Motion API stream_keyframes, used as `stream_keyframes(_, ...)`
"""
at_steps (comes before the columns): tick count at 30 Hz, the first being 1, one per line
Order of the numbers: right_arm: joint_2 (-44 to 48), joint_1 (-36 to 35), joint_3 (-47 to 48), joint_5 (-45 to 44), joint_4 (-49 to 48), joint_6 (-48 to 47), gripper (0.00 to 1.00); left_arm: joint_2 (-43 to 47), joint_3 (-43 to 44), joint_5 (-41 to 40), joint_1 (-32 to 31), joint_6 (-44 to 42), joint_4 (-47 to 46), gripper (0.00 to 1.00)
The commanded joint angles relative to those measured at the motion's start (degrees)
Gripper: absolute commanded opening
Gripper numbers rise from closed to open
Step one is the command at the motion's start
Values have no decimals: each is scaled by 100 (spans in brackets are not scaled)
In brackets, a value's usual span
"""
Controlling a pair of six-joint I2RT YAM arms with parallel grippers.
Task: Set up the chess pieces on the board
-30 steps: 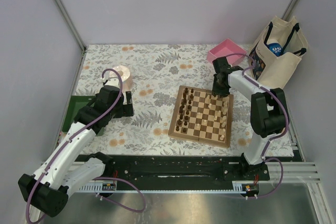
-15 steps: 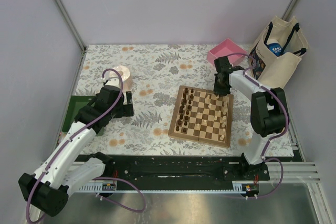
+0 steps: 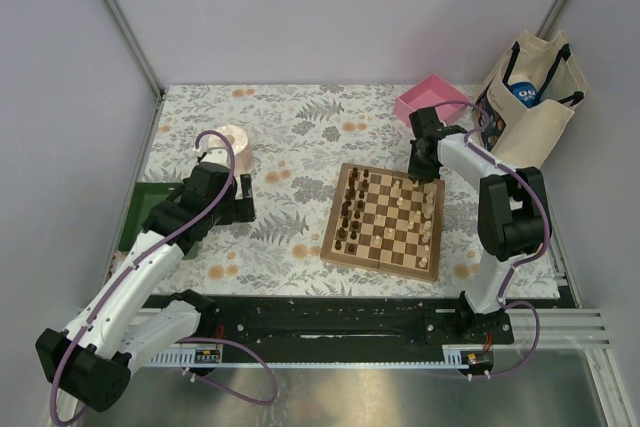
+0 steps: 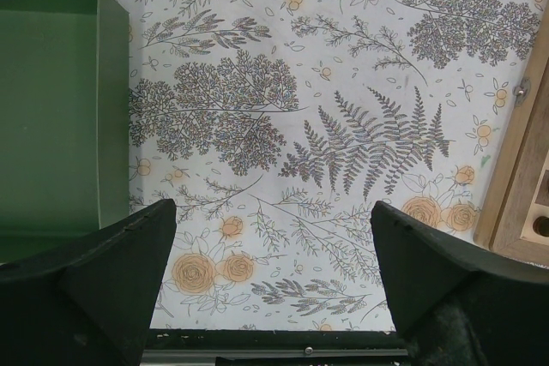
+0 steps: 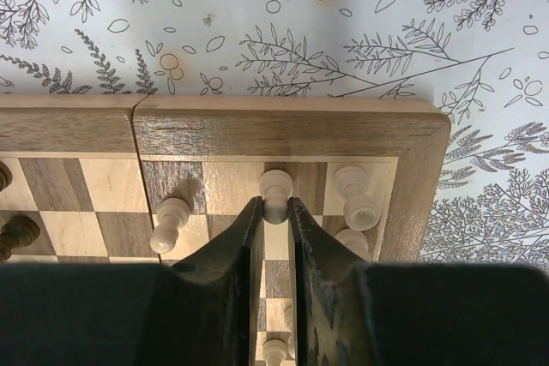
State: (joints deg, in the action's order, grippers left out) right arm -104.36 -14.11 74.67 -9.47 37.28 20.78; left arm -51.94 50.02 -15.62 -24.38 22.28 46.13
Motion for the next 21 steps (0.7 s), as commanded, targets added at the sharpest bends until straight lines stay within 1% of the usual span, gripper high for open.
stream_keyframes(1,240,40,21,-89,-80,14,21,-9,17,-3,21,-40,-245,99)
stream_keyframes(21,232,75,-32,-63,42,40,21,-53,17,-3,21,-40,-245,99)
